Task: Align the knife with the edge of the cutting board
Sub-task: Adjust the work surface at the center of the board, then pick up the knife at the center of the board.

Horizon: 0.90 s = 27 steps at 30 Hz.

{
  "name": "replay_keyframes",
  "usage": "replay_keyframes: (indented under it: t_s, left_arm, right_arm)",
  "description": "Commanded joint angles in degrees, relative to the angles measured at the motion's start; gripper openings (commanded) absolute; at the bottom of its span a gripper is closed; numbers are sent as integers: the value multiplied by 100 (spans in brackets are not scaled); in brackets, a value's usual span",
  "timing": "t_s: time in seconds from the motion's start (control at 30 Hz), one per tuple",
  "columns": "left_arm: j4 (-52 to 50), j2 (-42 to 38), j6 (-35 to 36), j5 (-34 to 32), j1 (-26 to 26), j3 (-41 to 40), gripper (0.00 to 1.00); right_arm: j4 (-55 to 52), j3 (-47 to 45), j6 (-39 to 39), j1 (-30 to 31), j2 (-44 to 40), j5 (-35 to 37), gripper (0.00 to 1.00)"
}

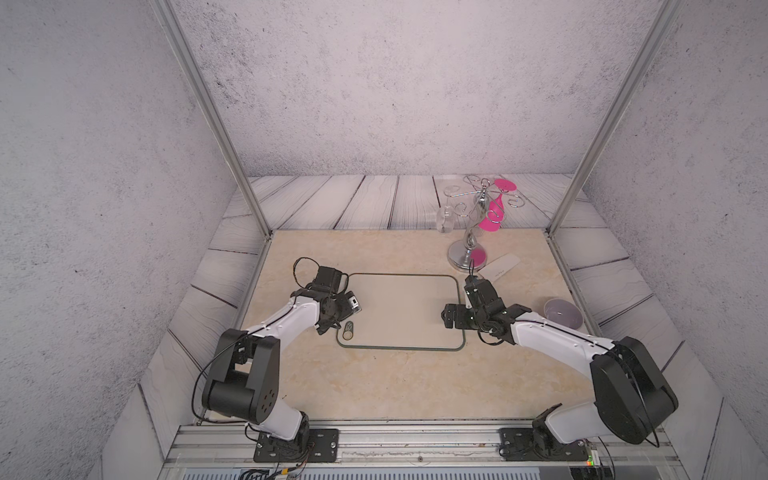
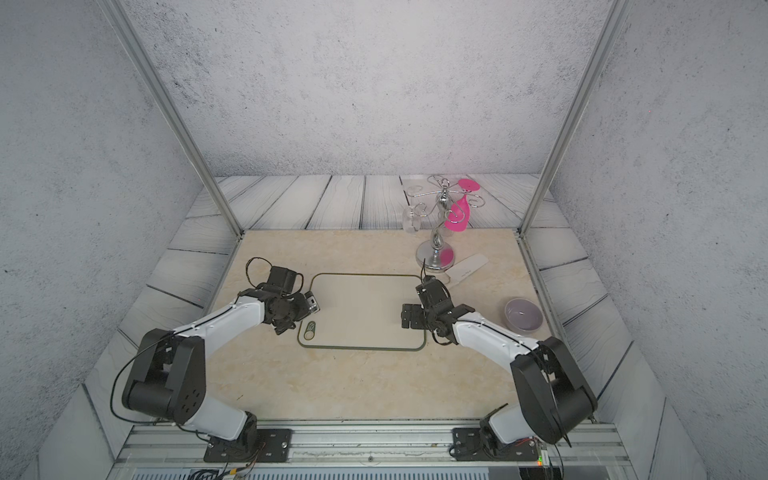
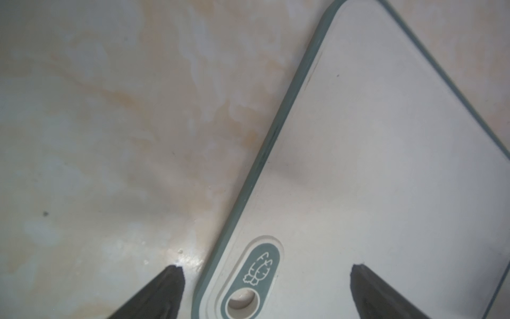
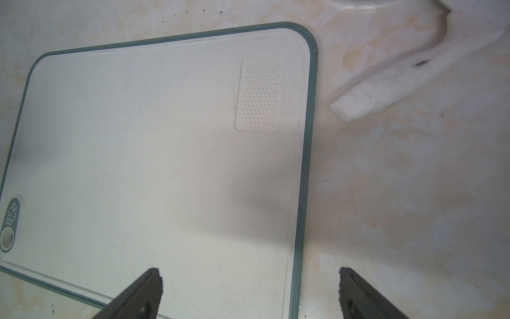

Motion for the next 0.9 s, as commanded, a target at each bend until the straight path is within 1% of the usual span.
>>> replay_keyframes:
  t_s: [0.0,0.23,0.33,0.47,0.53,0.7,0.8,0.87]
  left_arm:
    - [-168,-414,330,-336,-29,101,100]
    - [-445,-1322,681,-676,-29,195,100]
    - [-677,-1539,790,-758,-29,319,100]
    - [-916,-1726,896,-792,-36,422,100]
    - [-917,-1854,847,-747,-44,376,100]
    - [-839,-2111,844,-554,-92,218,100]
    - [-851,-2214,838,-569,-130,157,100]
    - [-840,-2254,839,-562,-183,108,100]
  right_arm:
    - [-56,-92,-26,16,-262,380,99]
    - [-496,34,-100,12,-584,969,99]
    - [-680,113,-116,-21,-671,1108,99]
    - [-841,226,4,-185,-767,1280,99]
    - [-859,276,50,-414,-768,1254,99]
    - [-1170,796,266,-1235,-300,921,99]
    - [-1453,1301,371,-1554,256,808,99]
    - [-1687,1715,430,-1731,685,555,95]
